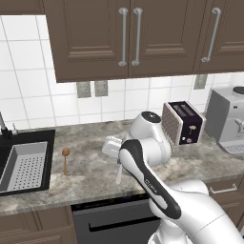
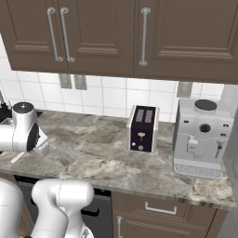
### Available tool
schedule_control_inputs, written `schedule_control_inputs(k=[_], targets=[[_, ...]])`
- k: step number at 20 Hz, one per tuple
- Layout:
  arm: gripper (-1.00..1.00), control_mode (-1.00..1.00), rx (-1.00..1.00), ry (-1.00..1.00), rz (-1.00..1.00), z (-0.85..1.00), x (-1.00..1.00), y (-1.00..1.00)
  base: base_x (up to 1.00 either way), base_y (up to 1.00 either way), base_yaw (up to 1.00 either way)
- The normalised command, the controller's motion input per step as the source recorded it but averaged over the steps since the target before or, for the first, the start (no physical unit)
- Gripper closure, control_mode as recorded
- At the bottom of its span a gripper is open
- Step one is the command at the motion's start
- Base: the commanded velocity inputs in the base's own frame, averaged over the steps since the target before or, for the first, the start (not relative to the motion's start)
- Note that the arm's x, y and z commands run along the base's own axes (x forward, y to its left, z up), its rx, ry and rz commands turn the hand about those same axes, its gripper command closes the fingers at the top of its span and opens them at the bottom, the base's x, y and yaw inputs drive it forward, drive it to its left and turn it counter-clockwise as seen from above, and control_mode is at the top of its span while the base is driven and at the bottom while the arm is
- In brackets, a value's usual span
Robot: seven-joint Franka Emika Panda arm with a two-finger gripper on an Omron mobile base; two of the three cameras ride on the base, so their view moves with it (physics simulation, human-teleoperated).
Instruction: Take the fork and place it on the left side of the plate. Then take the spoon and place it on the right side of the plate. Make sure they're directly next to the plate.
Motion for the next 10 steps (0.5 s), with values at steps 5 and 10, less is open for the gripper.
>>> schedule_control_inputs(k=[5,10], targets=[[1.0,1.0,0.0,0.0,0.0,0.0,0.0,0.0,-0.43,0.0,0.0],[1.0,1.0,0.0,0.0,0.0,0.0,0.0,0.0,-1.0,-0.12,-0.02]])
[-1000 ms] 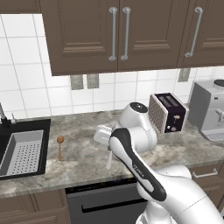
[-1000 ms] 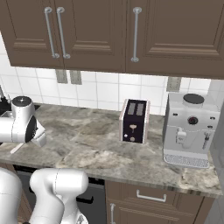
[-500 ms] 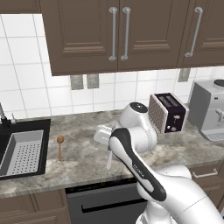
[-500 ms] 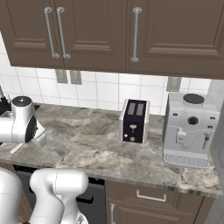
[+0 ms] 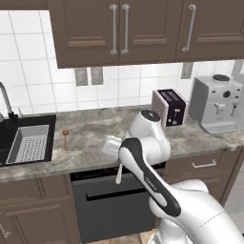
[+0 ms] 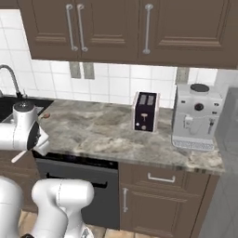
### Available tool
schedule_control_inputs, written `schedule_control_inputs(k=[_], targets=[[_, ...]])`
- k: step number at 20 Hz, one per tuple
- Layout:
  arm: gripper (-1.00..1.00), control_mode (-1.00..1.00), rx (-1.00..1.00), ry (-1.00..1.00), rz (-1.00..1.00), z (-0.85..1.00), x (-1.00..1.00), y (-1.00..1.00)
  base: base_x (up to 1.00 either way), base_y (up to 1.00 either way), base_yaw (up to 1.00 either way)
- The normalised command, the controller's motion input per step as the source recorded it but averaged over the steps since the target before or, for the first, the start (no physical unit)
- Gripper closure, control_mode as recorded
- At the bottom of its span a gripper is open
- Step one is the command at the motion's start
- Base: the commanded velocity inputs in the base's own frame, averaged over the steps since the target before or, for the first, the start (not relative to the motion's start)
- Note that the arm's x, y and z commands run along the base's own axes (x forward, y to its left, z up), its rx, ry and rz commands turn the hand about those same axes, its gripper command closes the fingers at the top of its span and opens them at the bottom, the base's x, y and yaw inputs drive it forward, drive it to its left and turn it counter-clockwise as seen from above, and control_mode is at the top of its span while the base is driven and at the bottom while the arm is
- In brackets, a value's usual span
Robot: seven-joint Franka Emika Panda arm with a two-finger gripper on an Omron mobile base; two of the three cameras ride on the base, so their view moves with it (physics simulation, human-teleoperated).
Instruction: Take the fork and place it on the left side of the plate. Then take the spoon and place it on the right side of the plate. Make sure they're directly next to the plate.
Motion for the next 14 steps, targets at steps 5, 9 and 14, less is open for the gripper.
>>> schedule_control_inputs(k=[5,9,14], targets=[[1.0,1.0,0.0,0.0,0.0,0.0,0.0,0.0,-0.49,-0.07,0.05],[1.0,1.0,0.0,0.0,0.0,0.0,0.0,0.0,0.0,0.0,0.42],[1.0,1.0,0.0,0.0,0.0,0.0,0.0,0.0,-0.06,0.0,0.73]])
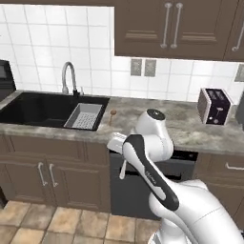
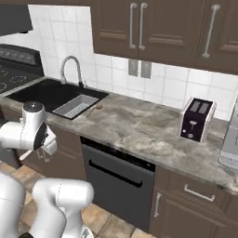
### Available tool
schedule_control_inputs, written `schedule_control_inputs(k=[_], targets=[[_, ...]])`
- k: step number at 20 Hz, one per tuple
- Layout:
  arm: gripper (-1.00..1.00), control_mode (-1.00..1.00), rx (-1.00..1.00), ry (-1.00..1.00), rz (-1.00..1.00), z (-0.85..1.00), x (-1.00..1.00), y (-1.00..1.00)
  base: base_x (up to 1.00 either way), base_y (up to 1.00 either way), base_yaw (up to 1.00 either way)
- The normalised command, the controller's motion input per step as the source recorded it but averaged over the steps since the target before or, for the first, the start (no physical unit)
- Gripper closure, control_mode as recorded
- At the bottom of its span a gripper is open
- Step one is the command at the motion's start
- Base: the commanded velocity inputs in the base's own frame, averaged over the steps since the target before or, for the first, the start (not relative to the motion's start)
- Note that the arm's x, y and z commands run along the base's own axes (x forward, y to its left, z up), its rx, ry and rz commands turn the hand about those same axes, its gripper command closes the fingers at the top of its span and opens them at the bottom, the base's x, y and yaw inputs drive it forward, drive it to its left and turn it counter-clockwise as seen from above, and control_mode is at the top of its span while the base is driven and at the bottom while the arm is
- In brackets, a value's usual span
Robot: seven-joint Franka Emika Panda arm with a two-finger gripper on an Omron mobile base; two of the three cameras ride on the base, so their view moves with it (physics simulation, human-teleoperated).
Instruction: Take the fork and place it on the left side of the plate. Then take the spoon and place it on the right side of the plate. Make sure they're directly next to the plate.
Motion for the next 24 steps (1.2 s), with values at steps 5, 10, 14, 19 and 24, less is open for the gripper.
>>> schedule_control_inputs(k=[5,10,14,19,24], targets=[[1.0,1.0,0.0,0.0,0.0,0.0,0.0,0.0,-0.15,0.01,0.92],[1.0,1.0,0.0,0.0,0.0,0.0,0.0,0.0,0.02,0.0,0.94],[1.0,1.0,0.0,0.0,0.0,0.0,0.0,0.0,0.29,0.0,0.88],[1.0,1.0,0.0,0.0,0.0,0.0,0.0,0.0,0.36,0.0,0.86],[1.0,1.0,0.0,0.0,0.0,0.0,0.0,0.0,0.37,0.0,0.85]])
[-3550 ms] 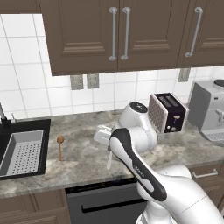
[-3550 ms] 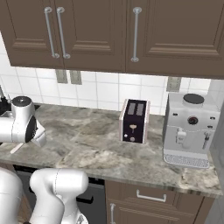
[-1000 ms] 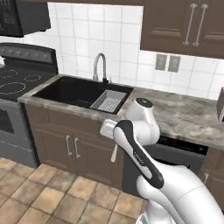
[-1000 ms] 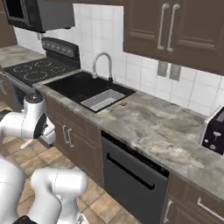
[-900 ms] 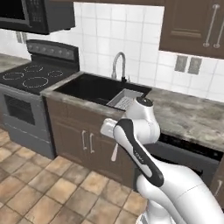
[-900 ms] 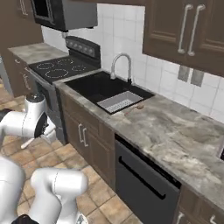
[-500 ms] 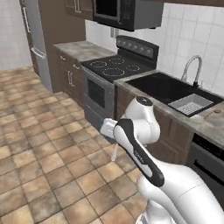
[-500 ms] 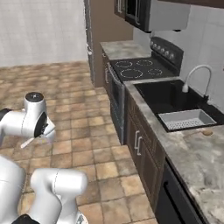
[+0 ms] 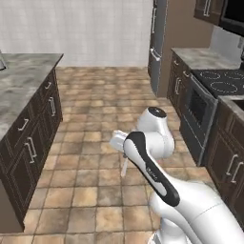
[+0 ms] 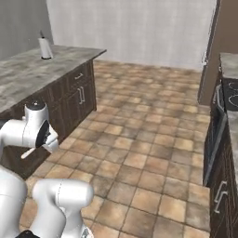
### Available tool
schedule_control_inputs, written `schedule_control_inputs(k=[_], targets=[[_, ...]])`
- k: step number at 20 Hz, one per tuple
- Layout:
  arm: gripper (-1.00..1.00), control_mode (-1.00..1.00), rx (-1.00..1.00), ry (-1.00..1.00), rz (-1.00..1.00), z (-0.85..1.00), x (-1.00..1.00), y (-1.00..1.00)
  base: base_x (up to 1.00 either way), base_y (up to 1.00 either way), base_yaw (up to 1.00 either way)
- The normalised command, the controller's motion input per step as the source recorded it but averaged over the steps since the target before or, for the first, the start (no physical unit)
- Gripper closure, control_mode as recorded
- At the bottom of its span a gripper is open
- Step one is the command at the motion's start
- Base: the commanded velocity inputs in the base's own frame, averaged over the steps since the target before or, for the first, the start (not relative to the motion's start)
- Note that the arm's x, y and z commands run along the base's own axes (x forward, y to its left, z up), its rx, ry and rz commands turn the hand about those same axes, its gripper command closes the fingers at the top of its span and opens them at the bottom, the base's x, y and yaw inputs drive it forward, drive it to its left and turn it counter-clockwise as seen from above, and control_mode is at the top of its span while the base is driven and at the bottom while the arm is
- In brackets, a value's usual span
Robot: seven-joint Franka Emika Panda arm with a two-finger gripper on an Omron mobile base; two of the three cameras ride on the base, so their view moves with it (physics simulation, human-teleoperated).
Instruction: Take the fork and place it on the left side of the plate. Then take the spoon and place it on the right side of the plate. Make sure they're directly next to the plate.
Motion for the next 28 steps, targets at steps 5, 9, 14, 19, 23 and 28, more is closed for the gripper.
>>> schedule_control_inputs(k=[5,9,14,19,23,28], targets=[[1.0,1.0,0.0,0.0,0.0,0.0,0.0,0.0,0.56,0.13,0.8],[1.0,1.0,0.0,0.0,0.0,0.0,0.0,0.0,0.84,0.46,0.52],[1.0,1.0,0.0,0.0,0.0,0.0,0.0,0.0,1.0,0.93,0.23],[1.0,1.0,0.0,0.0,0.0,0.0,0.0,0.0,0.97,1.0,0.11],[1.0,1.0,0.0,0.0,0.0,0.0,0.0,0.0,0.47,1.0,0.0],[1.0,1.0,0.0,0.0,0.0,0.0,0.0,0.0,0.83,1.0,-0.1]])
